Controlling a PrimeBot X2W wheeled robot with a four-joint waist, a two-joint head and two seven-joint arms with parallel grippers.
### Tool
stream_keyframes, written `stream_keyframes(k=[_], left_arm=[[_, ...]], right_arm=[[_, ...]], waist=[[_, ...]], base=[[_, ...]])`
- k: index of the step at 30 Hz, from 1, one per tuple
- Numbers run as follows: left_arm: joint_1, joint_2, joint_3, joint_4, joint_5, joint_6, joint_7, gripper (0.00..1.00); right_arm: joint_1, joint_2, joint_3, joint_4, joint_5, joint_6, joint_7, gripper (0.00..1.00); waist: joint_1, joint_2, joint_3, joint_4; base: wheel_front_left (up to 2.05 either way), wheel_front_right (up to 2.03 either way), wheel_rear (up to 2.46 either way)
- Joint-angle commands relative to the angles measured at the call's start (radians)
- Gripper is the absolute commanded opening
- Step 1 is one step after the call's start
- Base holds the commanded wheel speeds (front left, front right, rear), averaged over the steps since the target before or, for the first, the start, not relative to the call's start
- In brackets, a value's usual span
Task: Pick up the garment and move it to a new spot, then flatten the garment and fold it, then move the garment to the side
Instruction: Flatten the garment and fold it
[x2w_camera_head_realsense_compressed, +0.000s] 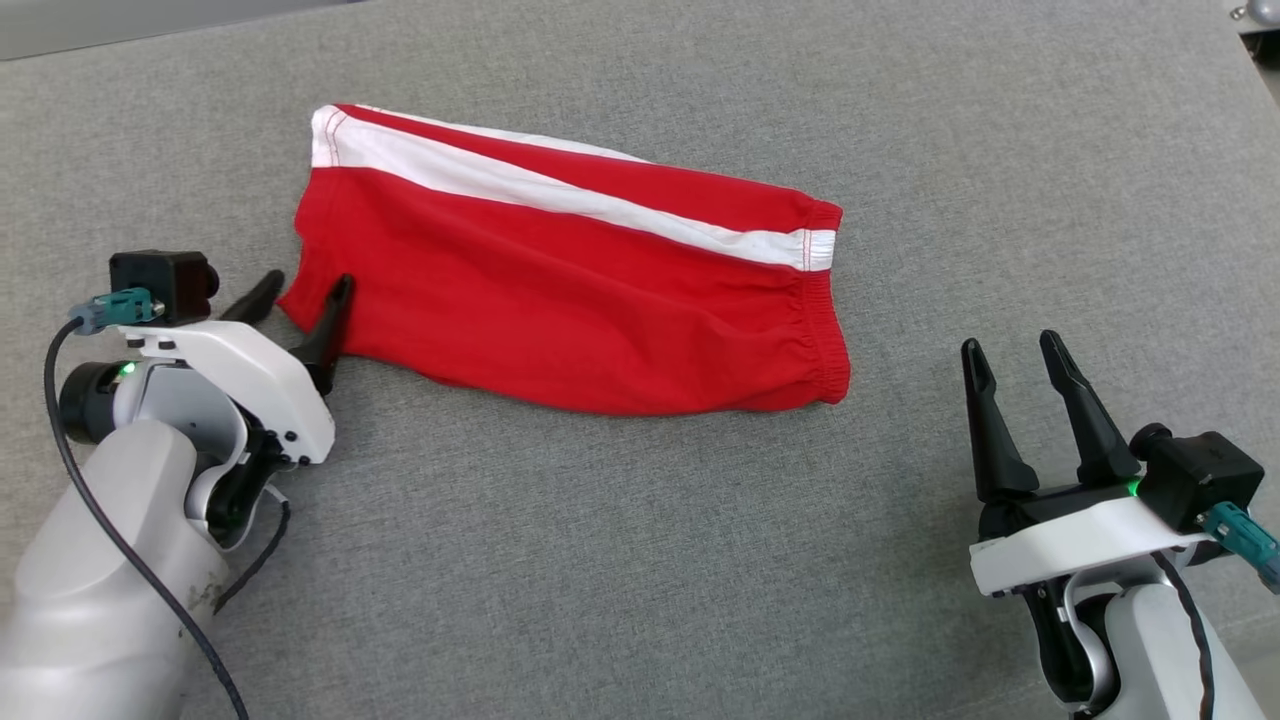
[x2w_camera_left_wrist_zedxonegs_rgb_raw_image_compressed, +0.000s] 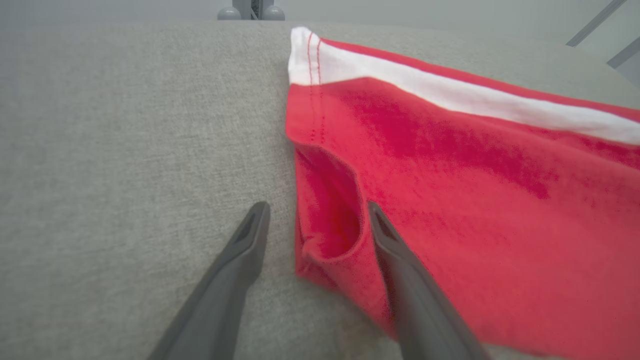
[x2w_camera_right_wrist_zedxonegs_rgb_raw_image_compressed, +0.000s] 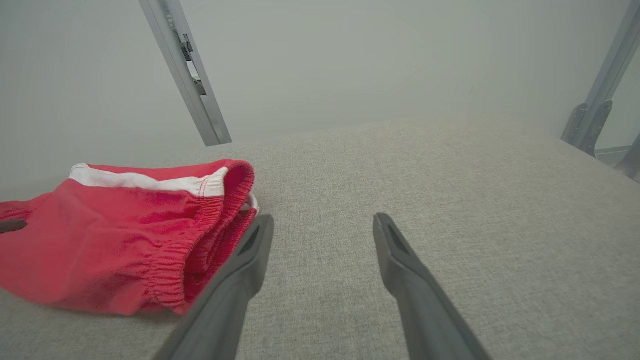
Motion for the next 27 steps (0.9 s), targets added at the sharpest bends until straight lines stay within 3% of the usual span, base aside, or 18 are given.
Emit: stream_keyframes(k=[1, 2, 3, 9, 15, 27], left_arm=[[0.010, -0.009, -0.011, 0.014, -0.009, -0.008, 0.018, 0.37], [0.009, -0.014, -0.016, 0.014, -0.013, -0.014, 0.029, 0.13], [0.010, -0.019, -0.019, 0.014, -0.023, -0.018, 0.037, 0.00], [0.012, -0.025, -0.013, -0.014, -0.045, -0.026, 0.010, 0.00], [0.114, -0.023, 0.021, -0.088, -0.075, 0.012, -0.056, 0.00], [0.450, -0.035, 0.053, -0.431, -0.125, 0.159, -0.116, 0.00]], right_arm=[[-0.009, -0.004, -0.001, 0.002, 0.006, 0.000, -0.008, 1.00], [-0.011, -0.004, -0.002, 0.004, 0.007, 0.000, -0.011, 1.00], [-0.014, -0.004, -0.001, 0.007, 0.008, 0.000, -0.012, 1.00], [-0.020, -0.004, 0.006, 0.021, 0.019, 0.000, -0.016, 1.00], [0.001, -0.004, -0.006, 0.025, 0.020, 0.000, -0.019, 1.00], [0.037, -0.004, -0.053, 0.012, -0.013, 0.000, 0.016, 1.00]], waist=[[0.0000, 0.0000, -0.001, 0.003], [0.0000, 0.0000, -0.002, 0.005], [0.0000, 0.0000, -0.004, 0.008], [0.0000, 0.0000, -0.015, 0.016], [0.0000, 0.0000, -0.033, 0.028], [0.0000, 0.0000, -0.090, 0.143]], base=[[0.00, 0.00, 0.00], [0.00, 0.00, 0.00], [0.00, 0.00, 0.00], [0.00, 0.00, 0.00], [0.00, 0.00, 0.00], [0.00, 0.00, 0.00]])
